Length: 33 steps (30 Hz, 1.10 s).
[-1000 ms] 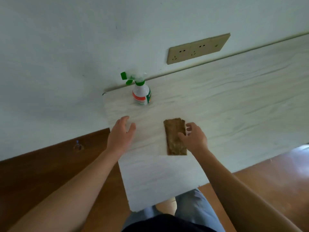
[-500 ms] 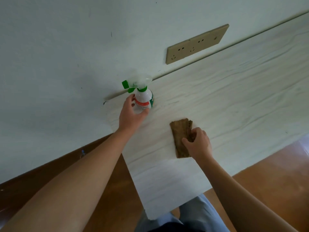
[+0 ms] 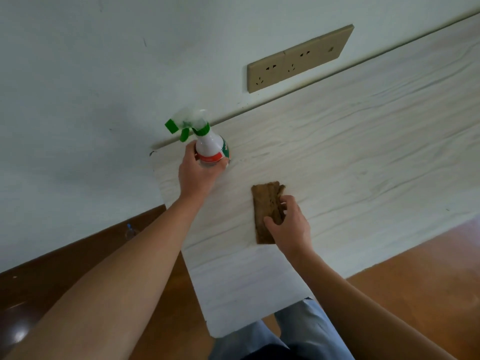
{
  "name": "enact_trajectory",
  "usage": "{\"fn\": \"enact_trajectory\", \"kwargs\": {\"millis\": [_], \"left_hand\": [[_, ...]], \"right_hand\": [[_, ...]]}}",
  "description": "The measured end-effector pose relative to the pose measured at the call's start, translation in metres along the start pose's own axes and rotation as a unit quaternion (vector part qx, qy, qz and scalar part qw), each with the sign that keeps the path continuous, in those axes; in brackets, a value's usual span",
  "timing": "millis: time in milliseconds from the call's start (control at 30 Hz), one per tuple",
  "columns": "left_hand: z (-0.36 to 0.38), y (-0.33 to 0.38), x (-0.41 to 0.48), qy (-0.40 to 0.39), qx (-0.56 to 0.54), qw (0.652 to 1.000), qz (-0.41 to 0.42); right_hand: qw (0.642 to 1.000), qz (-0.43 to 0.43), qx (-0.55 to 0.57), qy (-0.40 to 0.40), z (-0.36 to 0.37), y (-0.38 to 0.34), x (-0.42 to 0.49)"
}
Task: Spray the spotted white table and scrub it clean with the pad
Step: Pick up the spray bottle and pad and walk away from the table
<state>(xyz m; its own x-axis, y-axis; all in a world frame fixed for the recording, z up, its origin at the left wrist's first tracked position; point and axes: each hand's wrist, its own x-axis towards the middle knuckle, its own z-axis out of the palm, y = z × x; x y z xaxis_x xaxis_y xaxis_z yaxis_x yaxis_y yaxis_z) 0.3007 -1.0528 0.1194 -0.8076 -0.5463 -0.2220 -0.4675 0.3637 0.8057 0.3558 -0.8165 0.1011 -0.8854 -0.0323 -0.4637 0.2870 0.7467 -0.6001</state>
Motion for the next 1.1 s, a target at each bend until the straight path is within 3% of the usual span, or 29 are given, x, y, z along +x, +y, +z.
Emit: {"fn": "enact_trajectory", "kwargs": {"millis": [167,433,767,900,1100], "left_hand": [[-0.026,-0.004,-0.077,-0.003,-0.002,0.999,-0.046],[-0.083,-0.032,-0.197,0.009,0.063,0.990,-0.126],[-0.102,-0.044,-0.282,0.033,-0.023,0.993,-0.112],[-0.102,-0.057,-0.301,-0.002,-0.037,0.995,-0.088],[-0.109,-0.093,-0.335,-0.119,0.042,0.991,-0.039]], "right_hand": [[0.999,-0.014,0.007,-0.032,-0.011,-0.001,0.004],[0.978,-0.173,0.012,-0.112,-0.058,-0.002,-0.012],[0.946,-0.271,-0.107,-0.145,-0.096,0.023,-0.098],[0.965,-0.215,-0.106,-0.107,-0.089,0.050,-0.149],[0.999,-0.038,-0.032,0.006,-0.059,0.120,-0.251]]}}
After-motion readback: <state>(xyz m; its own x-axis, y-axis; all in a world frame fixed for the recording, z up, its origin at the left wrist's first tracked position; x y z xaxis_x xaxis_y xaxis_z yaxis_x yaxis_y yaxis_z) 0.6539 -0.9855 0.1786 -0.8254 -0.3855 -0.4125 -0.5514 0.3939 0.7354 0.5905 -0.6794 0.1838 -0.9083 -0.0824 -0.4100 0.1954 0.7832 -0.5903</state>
